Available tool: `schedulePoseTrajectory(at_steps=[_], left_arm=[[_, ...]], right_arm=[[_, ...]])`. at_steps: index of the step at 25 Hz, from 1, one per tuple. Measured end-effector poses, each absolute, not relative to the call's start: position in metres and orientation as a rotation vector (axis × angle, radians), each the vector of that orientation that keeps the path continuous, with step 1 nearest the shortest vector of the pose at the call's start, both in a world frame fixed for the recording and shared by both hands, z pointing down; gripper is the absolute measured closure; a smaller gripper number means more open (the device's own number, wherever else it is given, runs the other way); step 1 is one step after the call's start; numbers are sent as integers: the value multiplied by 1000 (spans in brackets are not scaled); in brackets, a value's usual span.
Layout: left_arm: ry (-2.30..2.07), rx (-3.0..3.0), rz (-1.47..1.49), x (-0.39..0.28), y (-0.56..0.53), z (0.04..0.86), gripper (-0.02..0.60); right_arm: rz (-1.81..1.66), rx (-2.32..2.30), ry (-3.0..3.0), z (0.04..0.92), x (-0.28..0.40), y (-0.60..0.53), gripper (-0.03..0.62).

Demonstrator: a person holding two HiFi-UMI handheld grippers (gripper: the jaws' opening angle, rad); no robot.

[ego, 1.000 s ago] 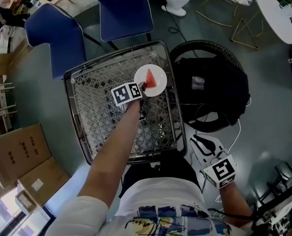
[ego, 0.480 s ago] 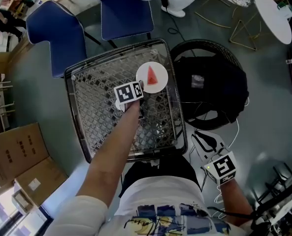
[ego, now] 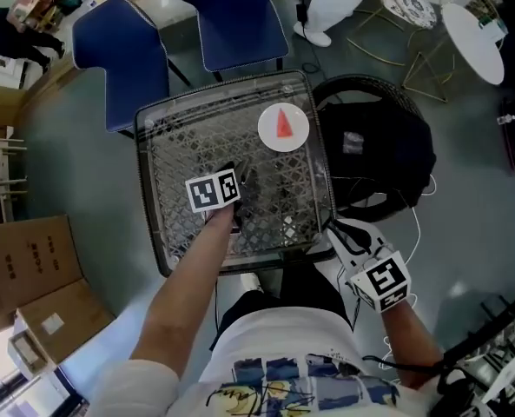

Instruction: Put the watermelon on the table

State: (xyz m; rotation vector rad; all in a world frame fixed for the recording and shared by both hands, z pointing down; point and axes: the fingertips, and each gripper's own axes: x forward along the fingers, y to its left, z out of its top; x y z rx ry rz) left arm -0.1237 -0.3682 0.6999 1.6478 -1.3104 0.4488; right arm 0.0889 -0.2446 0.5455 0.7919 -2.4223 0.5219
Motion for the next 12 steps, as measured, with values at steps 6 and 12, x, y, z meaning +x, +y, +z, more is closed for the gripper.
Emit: schedulePoseTrajectory(at_steps=[6, 12], left_arm=[[-1190, 1779, 258, -134, -281, 634, 431], [-979, 1950, 158, -137, -180, 558, 572]], right_arm=[[455, 771, -2449, 523, 54, -191, 543], [359, 736, -2478, 496, 21, -139, 543]])
